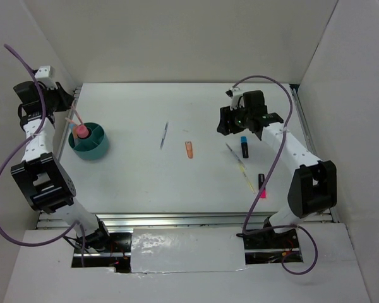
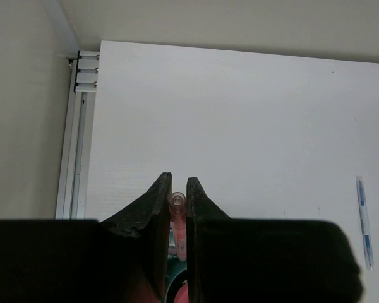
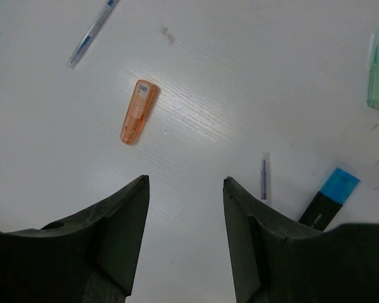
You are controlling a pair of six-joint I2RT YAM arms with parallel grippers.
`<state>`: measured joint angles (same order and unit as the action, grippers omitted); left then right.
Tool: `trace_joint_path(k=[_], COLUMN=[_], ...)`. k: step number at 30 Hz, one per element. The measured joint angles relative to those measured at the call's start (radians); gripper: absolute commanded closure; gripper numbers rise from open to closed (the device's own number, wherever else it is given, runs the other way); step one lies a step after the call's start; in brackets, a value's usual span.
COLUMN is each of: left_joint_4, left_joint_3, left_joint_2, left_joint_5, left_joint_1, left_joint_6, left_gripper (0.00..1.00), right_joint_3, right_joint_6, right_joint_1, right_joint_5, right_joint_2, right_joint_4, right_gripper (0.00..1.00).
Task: Sort the stationery into containers
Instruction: Place the pen in the storage box.
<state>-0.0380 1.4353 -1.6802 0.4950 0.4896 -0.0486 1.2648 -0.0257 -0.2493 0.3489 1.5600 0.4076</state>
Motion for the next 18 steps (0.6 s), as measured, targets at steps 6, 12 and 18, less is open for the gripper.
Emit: trace_joint_path(k=[6,12,18], left_joint_4=[0.083,0.156,0.185], left_joint_3=[-0.094,-0.147,-0.147], left_joint_2=[-0.007,-0.023,-0.035], left_joint_5=[0.025,0.051,0.069], left_joint_1=[0.0,-0.004,-0.014], left_joint_6=[-0.012,-0.061,-0.06], left_gripper=[1.0,0.99,0.84], right_joint_3=[-0.045,-0.048,-0.048], right_joint_6=[-0.045,-0.077,-0.101], right_joint_1=[0.036,0.072,0.08], right_joint_5=[-0.022,-0.027,-0.032], right_joint_2=[-0.026,-0.024,-0.01], right_joint_4=[0.023,0.049,0.053], right_gripper=[0.51,0.53,0.53])
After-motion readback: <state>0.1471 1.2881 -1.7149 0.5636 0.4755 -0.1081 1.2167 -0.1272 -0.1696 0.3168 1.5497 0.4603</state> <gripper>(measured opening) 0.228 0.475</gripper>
